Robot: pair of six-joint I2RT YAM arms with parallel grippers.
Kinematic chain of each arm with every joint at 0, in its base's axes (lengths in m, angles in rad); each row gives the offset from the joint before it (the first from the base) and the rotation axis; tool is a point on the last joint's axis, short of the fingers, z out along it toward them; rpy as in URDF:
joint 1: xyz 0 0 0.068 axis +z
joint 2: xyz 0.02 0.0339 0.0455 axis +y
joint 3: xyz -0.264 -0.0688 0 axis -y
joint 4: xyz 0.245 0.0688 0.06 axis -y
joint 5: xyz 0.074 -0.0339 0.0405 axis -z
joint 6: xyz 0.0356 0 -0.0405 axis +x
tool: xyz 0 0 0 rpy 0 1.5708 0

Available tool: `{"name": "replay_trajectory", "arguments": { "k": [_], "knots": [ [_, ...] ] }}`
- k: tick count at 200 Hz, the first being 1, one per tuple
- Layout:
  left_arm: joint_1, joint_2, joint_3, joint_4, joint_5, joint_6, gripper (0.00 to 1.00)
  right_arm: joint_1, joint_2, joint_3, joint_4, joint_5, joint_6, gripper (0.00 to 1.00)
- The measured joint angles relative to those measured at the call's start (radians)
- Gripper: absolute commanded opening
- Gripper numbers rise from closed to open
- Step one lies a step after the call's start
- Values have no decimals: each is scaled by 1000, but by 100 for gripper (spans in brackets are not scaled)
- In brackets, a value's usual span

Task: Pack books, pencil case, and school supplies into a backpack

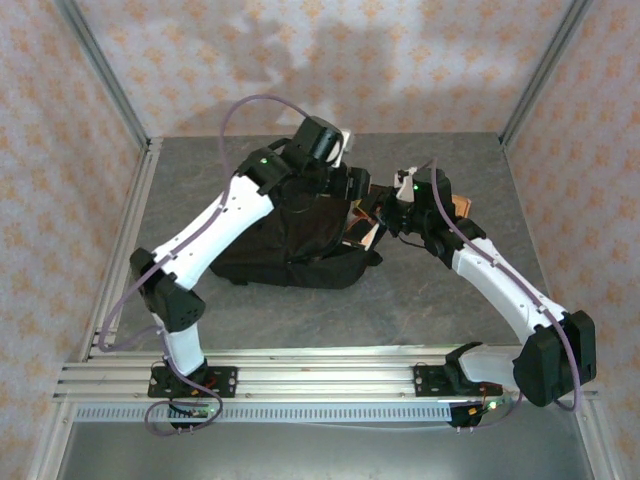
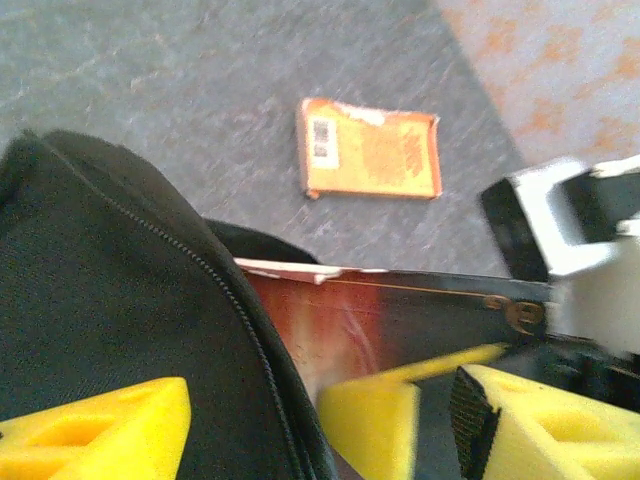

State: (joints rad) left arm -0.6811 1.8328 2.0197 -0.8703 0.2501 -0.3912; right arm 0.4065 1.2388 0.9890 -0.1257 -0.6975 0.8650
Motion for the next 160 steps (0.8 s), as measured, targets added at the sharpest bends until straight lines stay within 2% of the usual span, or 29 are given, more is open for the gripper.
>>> {"name": "replay_trajectory", "arguments": {
  "k": [16,27,56,71,119,160],
  "knots": [
    [1,46,17,-18,-20,-2,64,-1,0,-2,-6,-1,3,0],
    [2,66,28,-26,-34,-7,56,-4,0,-5,-11,-2,7,0],
    [0,75,37,-41,-50,-11,16,-3,-1,-5,-4,-10,11,0],
    [0,78,37,-50,-60,-16,0,-3,-1,-5,-2,-10,10,0],
    [3,44,32,-89,-118,5,0,-3,-8,-6,-31,10,-39,0],
    [88,-176,-90,-95,-147,8,0,-3,-15,-27,-40,10,-86,0]
  ]
}}
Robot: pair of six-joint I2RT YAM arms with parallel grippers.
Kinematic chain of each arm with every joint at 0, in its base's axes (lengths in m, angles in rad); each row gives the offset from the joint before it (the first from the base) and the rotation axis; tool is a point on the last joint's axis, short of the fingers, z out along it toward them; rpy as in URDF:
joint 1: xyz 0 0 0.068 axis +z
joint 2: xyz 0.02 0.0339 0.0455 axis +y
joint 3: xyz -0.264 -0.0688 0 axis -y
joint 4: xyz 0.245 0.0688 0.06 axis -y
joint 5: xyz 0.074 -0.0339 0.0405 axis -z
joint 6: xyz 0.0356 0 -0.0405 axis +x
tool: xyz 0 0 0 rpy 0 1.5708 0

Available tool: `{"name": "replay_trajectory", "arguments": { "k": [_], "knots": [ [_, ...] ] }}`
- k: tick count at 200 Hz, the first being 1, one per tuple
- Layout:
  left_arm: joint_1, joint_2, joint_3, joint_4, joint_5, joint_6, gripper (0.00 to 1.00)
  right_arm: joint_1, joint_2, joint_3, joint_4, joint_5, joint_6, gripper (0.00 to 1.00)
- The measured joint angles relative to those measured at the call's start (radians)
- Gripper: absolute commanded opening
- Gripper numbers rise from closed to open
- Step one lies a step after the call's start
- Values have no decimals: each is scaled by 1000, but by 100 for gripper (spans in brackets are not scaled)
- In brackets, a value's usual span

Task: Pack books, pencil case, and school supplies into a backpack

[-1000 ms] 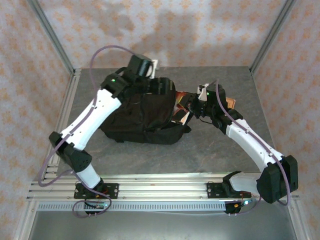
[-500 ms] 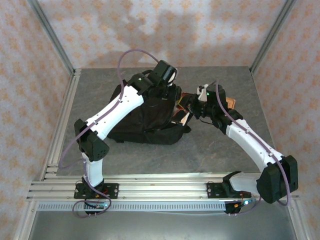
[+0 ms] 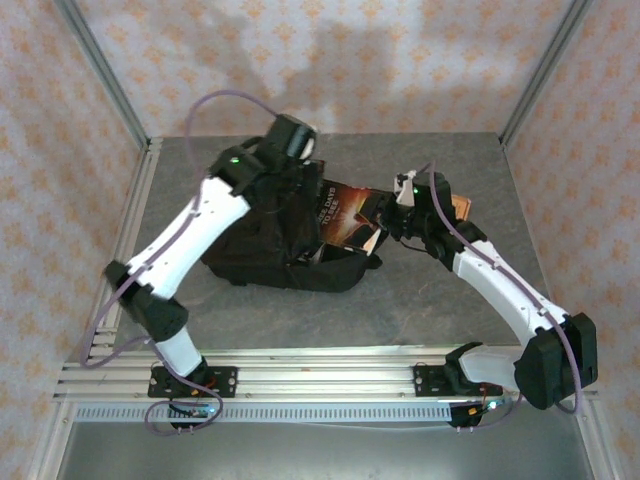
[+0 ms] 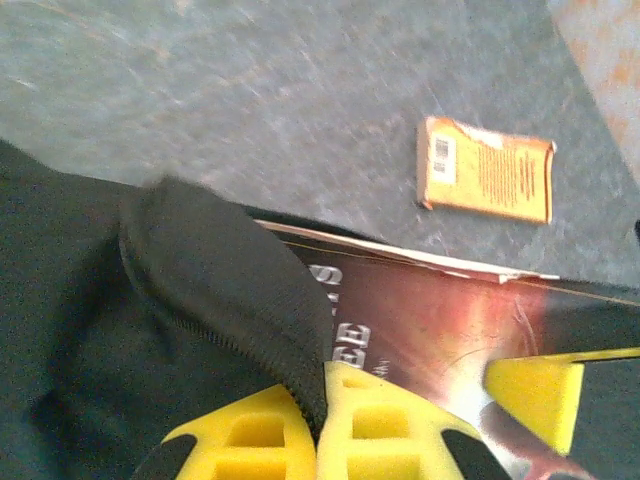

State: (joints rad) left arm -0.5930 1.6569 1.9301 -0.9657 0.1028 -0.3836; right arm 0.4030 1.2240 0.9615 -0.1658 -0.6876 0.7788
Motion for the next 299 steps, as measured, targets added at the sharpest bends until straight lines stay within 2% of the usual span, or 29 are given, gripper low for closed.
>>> {"name": "replay_trajectory", "arguments": {
  "k": [30,72,106,157,197,236,242,255,271,299],
  "knots": [
    [70,-101,-32,-35,-3,0,0,0,2,-20,-22,-2,-32,0],
    [69,-106,-33,-68,25,1,0,37,75,-13,-35,-49,-47,0],
    [69,-96,-33,-68,58,0,0,98,159,5,-8,-93,9,0],
    [70,-88,-33,-58,131,-19,0,141,225,23,168,-68,161,0],
    [69,-65,-11,-51,188,-47,0,203,412,89,342,18,254,0],
    [70,-38,21,-48,221,-72,0,308,643,229,435,126,278,29],
    [70,-34,24,-49,224,-73,0,322,676,254,440,146,282,35],
    [70,-24,29,-48,230,-78,0,346,731,295,431,188,279,57],
    [71,-10,39,-48,231,-80,0,358,763,328,414,225,264,77],
    [84,-4,40,-34,230,-80,0,359,736,351,354,288,209,95]
  ]
}}
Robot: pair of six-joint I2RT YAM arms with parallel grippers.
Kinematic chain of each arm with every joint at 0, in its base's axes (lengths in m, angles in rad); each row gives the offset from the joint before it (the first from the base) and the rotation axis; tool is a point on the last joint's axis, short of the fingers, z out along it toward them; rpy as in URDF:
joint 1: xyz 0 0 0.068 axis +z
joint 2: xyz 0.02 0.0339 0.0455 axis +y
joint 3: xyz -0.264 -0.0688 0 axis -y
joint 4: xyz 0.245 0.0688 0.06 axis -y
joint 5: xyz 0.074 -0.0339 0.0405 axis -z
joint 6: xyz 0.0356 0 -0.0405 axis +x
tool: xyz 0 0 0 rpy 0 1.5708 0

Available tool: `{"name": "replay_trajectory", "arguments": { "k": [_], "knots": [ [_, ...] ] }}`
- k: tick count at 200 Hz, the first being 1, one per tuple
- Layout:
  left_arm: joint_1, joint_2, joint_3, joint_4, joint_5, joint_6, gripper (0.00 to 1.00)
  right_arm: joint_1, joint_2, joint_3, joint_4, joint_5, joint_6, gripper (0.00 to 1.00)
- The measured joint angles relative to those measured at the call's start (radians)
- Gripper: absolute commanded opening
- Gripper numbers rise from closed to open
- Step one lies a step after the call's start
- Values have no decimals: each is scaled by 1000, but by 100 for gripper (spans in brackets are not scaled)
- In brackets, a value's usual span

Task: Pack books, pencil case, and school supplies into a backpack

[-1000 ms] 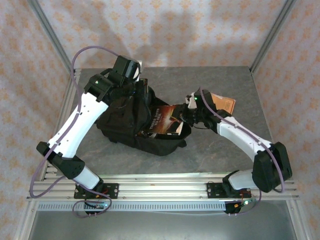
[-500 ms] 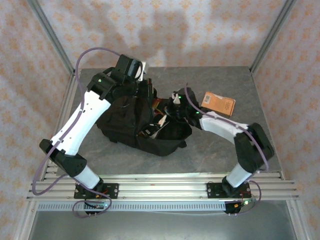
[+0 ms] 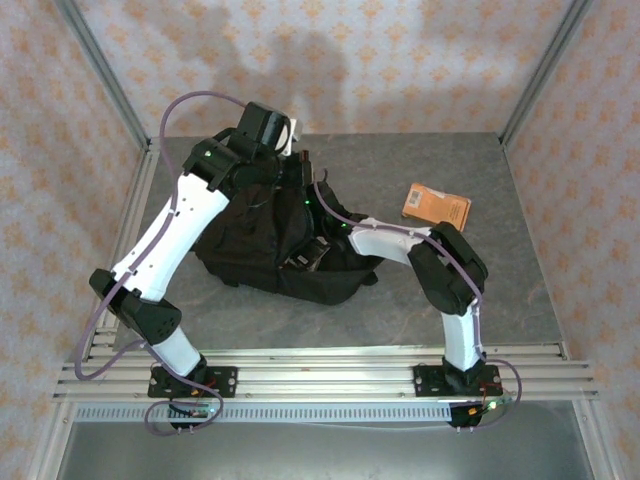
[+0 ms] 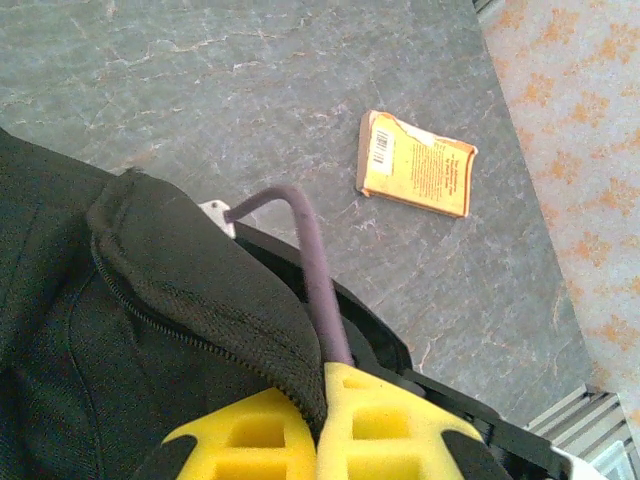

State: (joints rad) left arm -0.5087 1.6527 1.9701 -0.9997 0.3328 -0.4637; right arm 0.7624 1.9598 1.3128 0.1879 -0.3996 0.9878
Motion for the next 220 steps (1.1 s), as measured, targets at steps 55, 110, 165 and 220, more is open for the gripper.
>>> {"name": "replay_trajectory", "arguments": {
  "k": [55,110,165,220],
  "knots": [
    [34,-5,-51,58,0,-3,0,-6,-110,-71,-166,112,-129,99],
    [60,-33,-105,97,-12,-7,0,-16,-194,-152,-223,167,-201,98],
    [66,-48,-150,127,-21,-7,0,-74,-480,-304,-218,234,-263,89],
    [-63,34,-243,220,-34,-6,0,-257,-707,-351,-355,459,-314,72]
  ]
}}
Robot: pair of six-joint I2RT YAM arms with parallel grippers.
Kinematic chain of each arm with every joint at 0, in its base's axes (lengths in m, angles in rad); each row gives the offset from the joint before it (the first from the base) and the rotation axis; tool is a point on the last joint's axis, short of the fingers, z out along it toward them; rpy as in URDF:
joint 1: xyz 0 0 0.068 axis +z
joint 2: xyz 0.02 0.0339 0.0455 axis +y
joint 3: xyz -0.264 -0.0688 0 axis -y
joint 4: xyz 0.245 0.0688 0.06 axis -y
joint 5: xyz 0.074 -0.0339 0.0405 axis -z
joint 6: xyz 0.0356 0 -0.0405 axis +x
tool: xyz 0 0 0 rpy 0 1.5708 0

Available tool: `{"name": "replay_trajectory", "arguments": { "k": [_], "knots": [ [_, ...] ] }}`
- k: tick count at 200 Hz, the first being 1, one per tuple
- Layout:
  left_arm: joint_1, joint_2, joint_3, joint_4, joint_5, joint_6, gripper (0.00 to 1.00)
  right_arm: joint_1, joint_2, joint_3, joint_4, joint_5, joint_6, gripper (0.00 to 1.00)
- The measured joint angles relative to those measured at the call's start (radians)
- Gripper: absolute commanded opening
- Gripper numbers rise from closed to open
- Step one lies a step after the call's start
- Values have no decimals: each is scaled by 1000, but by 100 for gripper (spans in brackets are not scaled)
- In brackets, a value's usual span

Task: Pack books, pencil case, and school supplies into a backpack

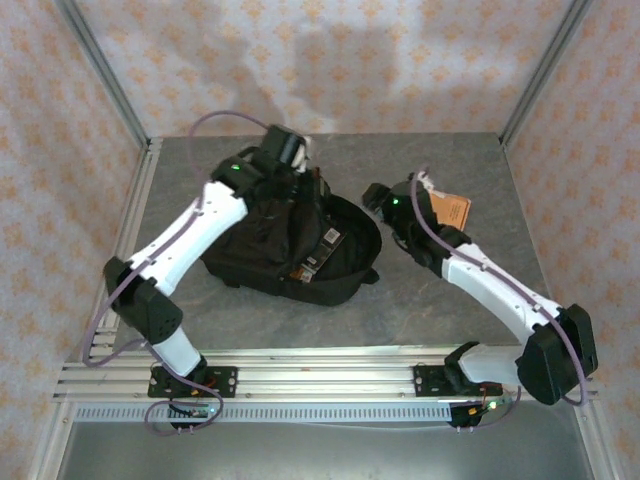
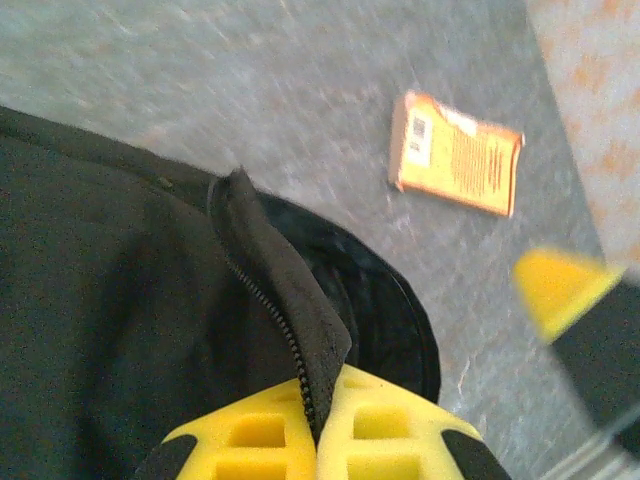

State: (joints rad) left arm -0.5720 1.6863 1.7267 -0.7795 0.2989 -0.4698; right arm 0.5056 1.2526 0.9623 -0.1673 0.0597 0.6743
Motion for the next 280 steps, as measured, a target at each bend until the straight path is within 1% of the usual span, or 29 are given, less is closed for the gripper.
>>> {"name": "replay_trajectory", "arguments": {
  "k": [20,30,49,69,85,96,110,127,146,157,173,183,198,217,241,280],
  "knots": [
    [-98,111,0,27,5,-2,0,-100,65,68,-66,40,-20,69],
    [-129,169,-2,43,13,-5,0,-146,119,113,-95,55,-26,69],
    [-147,251,-26,66,7,-13,0,-216,246,215,-147,72,-47,69],
    [-140,307,-41,63,-56,-10,0,-288,406,370,-211,80,-73,71],
    [-118,314,-55,52,-124,-2,0,-350,552,535,-266,83,-101,72],
    [-93,312,-61,52,-150,0,0,-391,640,640,-298,78,-115,73],
    [-37,306,-80,66,-171,-1,0,-441,729,734,-322,55,-125,73],
    [56,298,-105,86,-176,-1,0,-501,824,819,-360,8,-130,74],
    [122,286,-107,96,-201,8,0,-555,930,915,-412,-48,-135,75],
    [148,278,-104,95,-219,22,11,-580,996,977,-447,-80,-141,76],
    [164,272,-81,82,-224,43,37,-601,1085,1052,-498,-124,-154,76],
    [161,266,-66,76,-217,44,48,-607,1125,1080,-526,-150,-163,75],
    [144,244,-45,62,-203,50,58,-607,1154,1084,-558,-180,-179,73],
    [106,201,-11,39,-202,61,63,-607,1131,1045,-542,-211,-186,71],
    [67,121,12,26,-194,68,64,-603,1039,887,-487,-235,-184,71],
    [61,27,13,25,-175,67,65,-587,843,577,-421,-274,-146,72]
  ]
}}
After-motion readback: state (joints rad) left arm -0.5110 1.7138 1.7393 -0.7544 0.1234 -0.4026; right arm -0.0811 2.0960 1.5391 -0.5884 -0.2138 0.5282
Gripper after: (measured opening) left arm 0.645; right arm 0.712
